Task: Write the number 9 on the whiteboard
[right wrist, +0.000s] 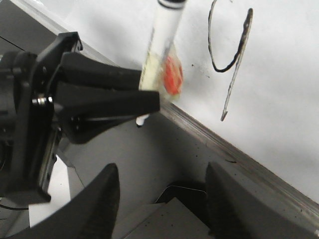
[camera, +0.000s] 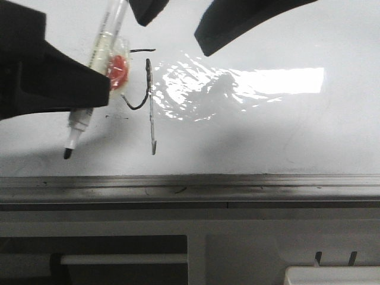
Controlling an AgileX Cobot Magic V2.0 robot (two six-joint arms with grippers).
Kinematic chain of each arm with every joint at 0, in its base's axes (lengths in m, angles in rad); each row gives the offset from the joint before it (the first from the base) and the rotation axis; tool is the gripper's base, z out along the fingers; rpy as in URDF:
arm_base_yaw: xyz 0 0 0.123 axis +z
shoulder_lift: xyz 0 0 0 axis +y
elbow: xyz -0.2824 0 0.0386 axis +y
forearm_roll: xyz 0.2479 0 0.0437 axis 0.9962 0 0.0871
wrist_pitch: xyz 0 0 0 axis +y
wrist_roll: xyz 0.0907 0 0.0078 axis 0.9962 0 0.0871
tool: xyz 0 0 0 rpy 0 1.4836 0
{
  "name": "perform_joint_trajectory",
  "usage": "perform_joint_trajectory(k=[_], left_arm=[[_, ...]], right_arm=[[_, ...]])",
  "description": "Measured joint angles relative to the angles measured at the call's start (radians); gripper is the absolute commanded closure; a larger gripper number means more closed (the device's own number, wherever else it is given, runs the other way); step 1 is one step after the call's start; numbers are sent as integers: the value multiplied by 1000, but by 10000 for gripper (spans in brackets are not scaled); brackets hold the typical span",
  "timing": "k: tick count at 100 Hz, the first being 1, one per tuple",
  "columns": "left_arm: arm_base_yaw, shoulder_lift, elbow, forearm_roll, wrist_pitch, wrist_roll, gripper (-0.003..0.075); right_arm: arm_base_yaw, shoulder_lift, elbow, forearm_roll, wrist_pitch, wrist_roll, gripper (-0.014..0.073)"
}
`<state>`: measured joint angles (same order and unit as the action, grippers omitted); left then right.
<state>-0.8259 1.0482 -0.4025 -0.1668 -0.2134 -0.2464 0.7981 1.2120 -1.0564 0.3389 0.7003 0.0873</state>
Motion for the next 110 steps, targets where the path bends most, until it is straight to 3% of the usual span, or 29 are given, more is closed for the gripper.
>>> perform_joint_trajectory(k=[25, 110], left_arm=[[152, -32, -47, -72, 168, 0, 741], [157, 63, -69, -118, 122, -2, 739]], right_arm=[[0, 0, 0, -1, 2, 0, 256], [0, 0, 0, -1, 11, 0, 256]])
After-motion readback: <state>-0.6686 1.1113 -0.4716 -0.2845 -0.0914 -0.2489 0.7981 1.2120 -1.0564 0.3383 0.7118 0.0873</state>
